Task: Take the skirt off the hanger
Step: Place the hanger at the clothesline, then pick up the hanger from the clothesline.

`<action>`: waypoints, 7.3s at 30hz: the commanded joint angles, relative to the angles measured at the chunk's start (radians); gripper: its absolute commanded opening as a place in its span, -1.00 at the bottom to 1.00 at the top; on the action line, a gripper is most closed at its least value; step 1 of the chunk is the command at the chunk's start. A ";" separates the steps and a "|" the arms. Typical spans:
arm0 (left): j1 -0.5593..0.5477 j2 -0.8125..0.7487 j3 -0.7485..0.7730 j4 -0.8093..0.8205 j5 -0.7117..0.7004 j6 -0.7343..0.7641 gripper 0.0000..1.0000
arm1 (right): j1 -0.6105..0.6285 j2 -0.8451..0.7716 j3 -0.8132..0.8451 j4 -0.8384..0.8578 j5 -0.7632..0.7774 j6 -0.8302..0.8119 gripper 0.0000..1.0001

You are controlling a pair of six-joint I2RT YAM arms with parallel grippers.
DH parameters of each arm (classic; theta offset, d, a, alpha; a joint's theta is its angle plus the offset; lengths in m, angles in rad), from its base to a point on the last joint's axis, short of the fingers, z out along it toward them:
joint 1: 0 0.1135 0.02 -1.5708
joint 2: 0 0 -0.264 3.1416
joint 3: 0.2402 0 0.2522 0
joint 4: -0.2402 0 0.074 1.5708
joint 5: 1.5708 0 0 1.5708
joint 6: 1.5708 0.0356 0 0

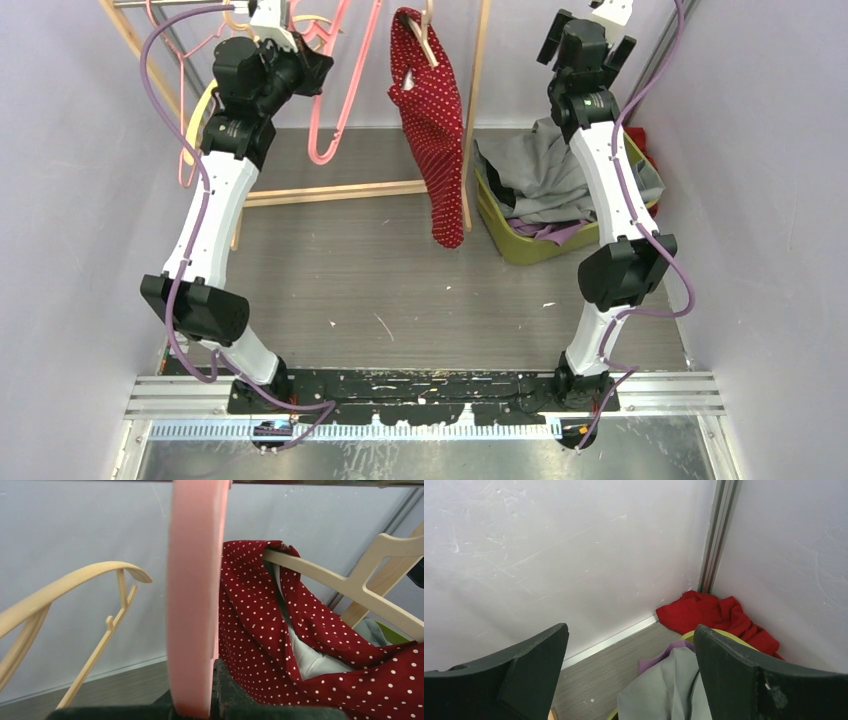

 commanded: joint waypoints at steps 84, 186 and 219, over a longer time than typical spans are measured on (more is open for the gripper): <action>-0.299 -0.110 0.065 -0.024 -0.083 -0.161 0.11 | 0.399 -0.344 -0.405 -0.162 -0.130 0.100 0.97; -0.198 -0.032 -0.386 1.052 -0.264 0.379 -1.00 | 0.265 -0.347 -0.596 -0.110 -0.137 0.044 1.00; -0.168 -0.551 -0.608 0.127 0.085 0.537 -1.00 | 0.284 -0.380 -0.559 -0.196 -0.208 -0.113 0.96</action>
